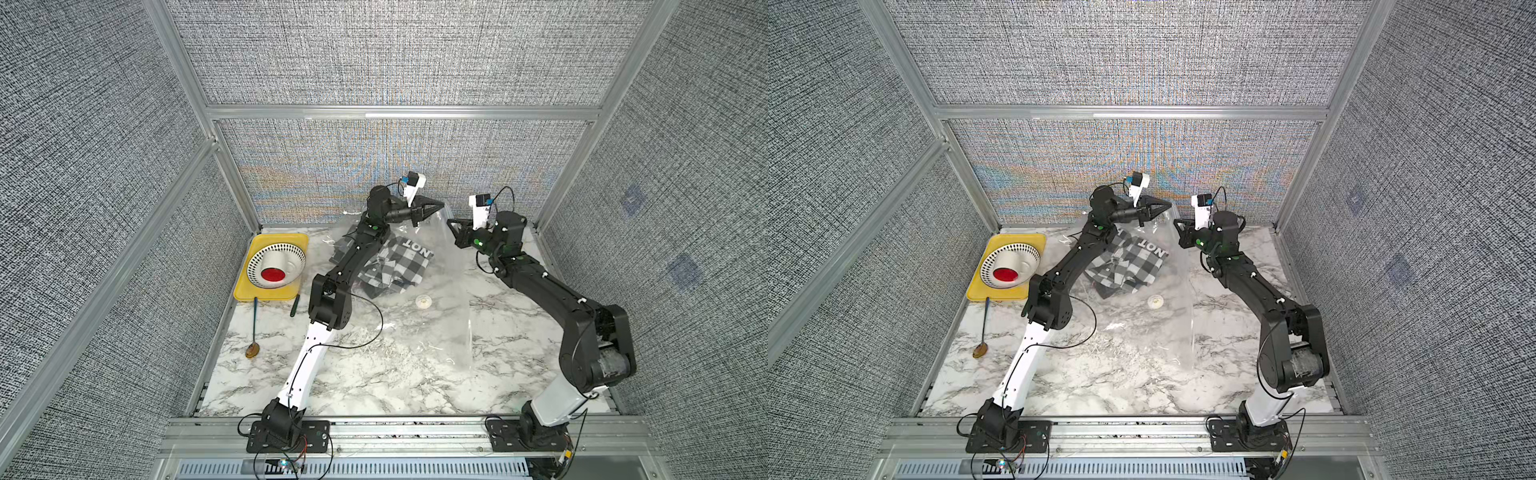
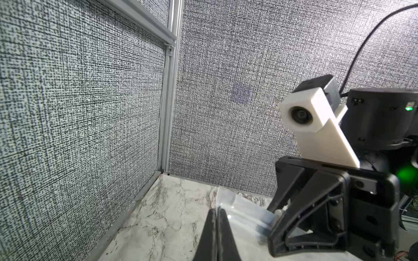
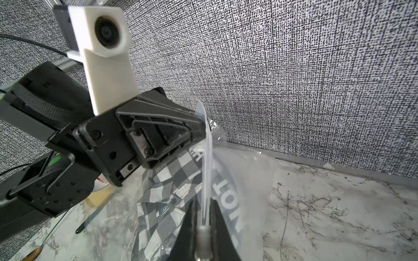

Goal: Place the folded shirt into the vacuum bag
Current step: Close the vacuum bag at the center of the board.

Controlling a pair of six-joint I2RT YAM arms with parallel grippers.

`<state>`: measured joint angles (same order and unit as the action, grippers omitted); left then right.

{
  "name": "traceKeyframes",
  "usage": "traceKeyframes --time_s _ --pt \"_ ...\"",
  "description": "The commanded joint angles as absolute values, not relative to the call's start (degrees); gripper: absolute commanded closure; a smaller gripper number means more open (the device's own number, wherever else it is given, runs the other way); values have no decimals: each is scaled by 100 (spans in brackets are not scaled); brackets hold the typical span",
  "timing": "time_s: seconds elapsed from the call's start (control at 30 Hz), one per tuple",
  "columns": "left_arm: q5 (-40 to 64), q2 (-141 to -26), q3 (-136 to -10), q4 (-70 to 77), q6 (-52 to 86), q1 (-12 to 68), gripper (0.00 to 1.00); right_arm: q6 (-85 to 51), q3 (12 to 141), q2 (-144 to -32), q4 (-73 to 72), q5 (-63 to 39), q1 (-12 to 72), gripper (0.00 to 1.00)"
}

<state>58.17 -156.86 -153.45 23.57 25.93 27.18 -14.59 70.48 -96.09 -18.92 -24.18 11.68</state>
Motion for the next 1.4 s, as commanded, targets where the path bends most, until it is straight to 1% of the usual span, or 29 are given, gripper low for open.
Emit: traceKeyframes --time_s 0.0,0.43,0.97,1.37 --pt "4355 -15692 -15477 2795 2723 2582 100 -1503 6892 -9582 -1017 -2662 1204 100" --pt "3881 -15696 -15486 2769 2797 2540 100 -1676 6320 -9394 -1292 -2540 1283 100" --pt "3489 -15724 -15504 2619 2822 2497 100 -1854 5509 -9023 -1769 -2066 1436 100" --pt "3255 -15741 -15504 2540 2822 2471 100 -1813 5059 -8782 -1781 -1883 1466 100"
